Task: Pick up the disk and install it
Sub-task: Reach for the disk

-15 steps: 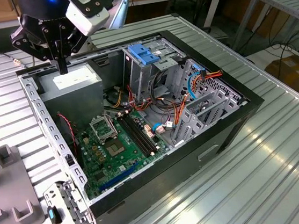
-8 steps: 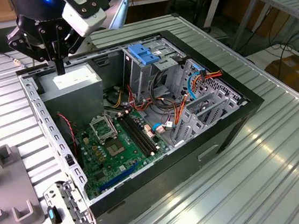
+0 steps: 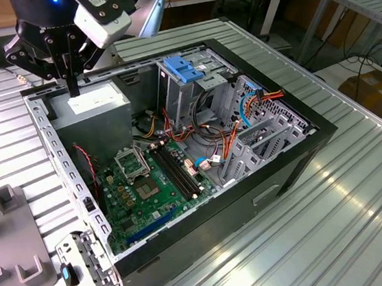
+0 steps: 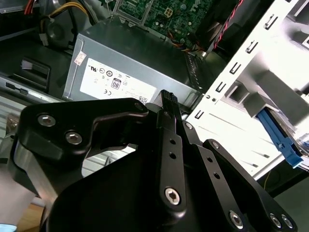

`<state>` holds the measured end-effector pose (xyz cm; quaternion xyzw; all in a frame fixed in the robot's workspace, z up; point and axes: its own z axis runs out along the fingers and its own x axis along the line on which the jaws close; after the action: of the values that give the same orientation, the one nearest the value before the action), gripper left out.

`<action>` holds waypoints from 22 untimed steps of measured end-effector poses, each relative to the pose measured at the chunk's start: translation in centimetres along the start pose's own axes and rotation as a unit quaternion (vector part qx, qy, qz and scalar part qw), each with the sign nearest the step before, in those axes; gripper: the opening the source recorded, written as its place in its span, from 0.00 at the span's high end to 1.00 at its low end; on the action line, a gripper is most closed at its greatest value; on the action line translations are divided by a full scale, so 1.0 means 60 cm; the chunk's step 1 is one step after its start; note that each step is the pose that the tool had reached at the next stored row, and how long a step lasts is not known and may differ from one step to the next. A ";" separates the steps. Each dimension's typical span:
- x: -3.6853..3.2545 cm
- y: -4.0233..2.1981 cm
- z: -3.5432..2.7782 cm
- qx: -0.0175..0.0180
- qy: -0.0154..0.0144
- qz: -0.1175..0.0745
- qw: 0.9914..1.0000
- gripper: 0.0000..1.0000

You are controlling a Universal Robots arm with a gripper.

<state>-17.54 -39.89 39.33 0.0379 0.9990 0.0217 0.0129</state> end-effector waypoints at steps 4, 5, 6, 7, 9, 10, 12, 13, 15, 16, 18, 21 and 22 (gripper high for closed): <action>0.008 -0.001 0.000 0.000 0.000 0.000 1.000 0.89; 0.010 -0.001 0.000 0.000 0.000 0.000 1.000 0.89; 0.012 -0.001 0.000 0.000 0.000 0.000 1.000 0.89; 0.014 -0.001 0.000 0.000 0.000 0.000 1.000 0.89; 0.016 -0.001 0.000 0.000 0.000 0.000 1.000 0.89; 0.018 -0.001 0.000 0.000 0.000 0.000 1.000 0.89; 0.022 -0.002 -0.001 0.000 0.000 0.000 1.000 0.89; 0.023 -0.002 -0.001 0.000 0.000 0.000 1.000 0.89; 0.027 -0.002 -0.001 0.000 0.000 0.000 1.000 0.89; 0.029 -0.002 -0.001 0.000 0.000 0.000 1.000 0.89; 0.031 -0.002 -0.001 0.000 0.000 0.000 1.000 0.89; 0.035 -0.001 -0.001 0.000 0.000 0.000 1.000 0.89; 0.036 0.000 -0.001 0.000 0.000 0.000 1.000 0.89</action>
<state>-19.68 -39.73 39.33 0.0379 0.9990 0.0217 0.0129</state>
